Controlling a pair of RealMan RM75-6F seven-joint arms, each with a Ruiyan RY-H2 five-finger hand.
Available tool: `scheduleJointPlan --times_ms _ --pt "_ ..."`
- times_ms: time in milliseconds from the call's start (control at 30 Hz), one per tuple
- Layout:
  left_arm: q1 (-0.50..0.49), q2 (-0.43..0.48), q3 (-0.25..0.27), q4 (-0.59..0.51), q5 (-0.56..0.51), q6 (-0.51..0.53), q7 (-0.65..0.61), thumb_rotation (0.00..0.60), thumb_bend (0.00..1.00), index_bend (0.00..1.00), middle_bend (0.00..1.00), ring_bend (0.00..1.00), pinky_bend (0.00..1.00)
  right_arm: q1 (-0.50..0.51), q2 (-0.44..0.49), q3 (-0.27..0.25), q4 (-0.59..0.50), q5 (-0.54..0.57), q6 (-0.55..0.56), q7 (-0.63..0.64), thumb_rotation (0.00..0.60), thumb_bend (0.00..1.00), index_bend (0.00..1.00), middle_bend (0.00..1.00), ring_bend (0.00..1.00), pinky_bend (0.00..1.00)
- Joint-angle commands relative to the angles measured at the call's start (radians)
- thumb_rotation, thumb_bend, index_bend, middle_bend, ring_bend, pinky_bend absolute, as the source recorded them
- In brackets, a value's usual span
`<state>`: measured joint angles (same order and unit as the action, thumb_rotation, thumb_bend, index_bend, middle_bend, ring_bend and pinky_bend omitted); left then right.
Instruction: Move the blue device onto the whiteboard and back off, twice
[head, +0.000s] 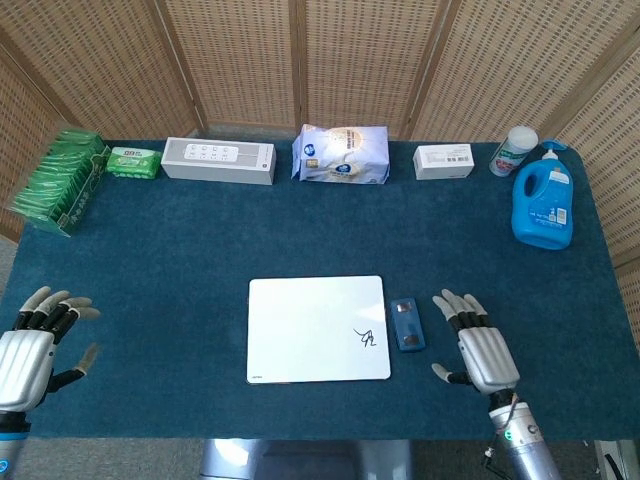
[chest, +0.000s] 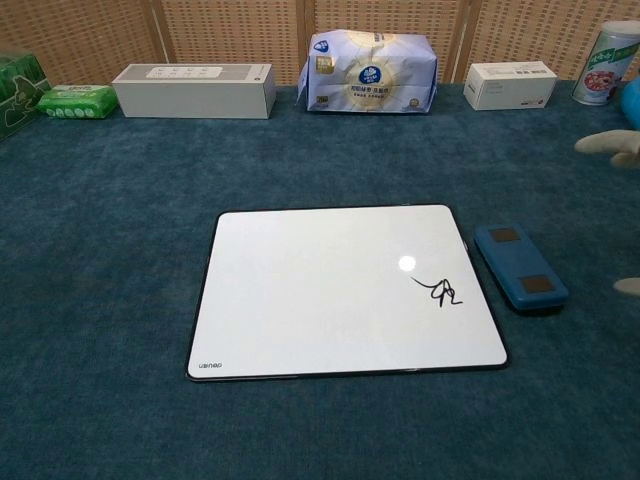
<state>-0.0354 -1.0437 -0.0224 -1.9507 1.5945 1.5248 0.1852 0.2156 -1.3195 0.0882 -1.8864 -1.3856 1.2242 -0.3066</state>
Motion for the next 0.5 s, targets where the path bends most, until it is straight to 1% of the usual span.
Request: scheduleJointPlan --times_ms 33,167,300,500 --pt "-0.004 0.001 -0.001 -0.003 -0.006 -0.007 0.003 0.6 0.42 0.34 0.3 0.19 0.1 0.05 -0.064 0.035 0.01 0.073 -0.042 -0.073 0.6 0.16 0.0 0.0 0.0 0.0" --pt "-0.007 0.002 -0.001 -0.004 -0.013 -0.012 0.004 0.6 0.42 0.34 0.3 0.18 0.1 0.08 -0.104 0.053 0.021 0.12 -0.053 -0.124 0.6 0.16 0.0 0.0 0.0 0.0" --pt "-0.007 0.008 -0.001 0.0 -0.029 -0.014 -0.001 0.6 0.42 0.34 0.3 0.18 0.1 0.124 -0.166 0.072 0.038 0.188 -0.069 -0.2 0.6 0.16 0.0 0.0 0.0 0.0" --pt "-0.008 0.013 0.0 0.01 -0.039 -0.018 -0.018 0.6 0.42 0.34 0.29 0.18 0.09 0.163 -0.234 0.079 0.054 0.258 -0.056 -0.287 0.6 0.16 0.0 0.0 0.0 0.0"
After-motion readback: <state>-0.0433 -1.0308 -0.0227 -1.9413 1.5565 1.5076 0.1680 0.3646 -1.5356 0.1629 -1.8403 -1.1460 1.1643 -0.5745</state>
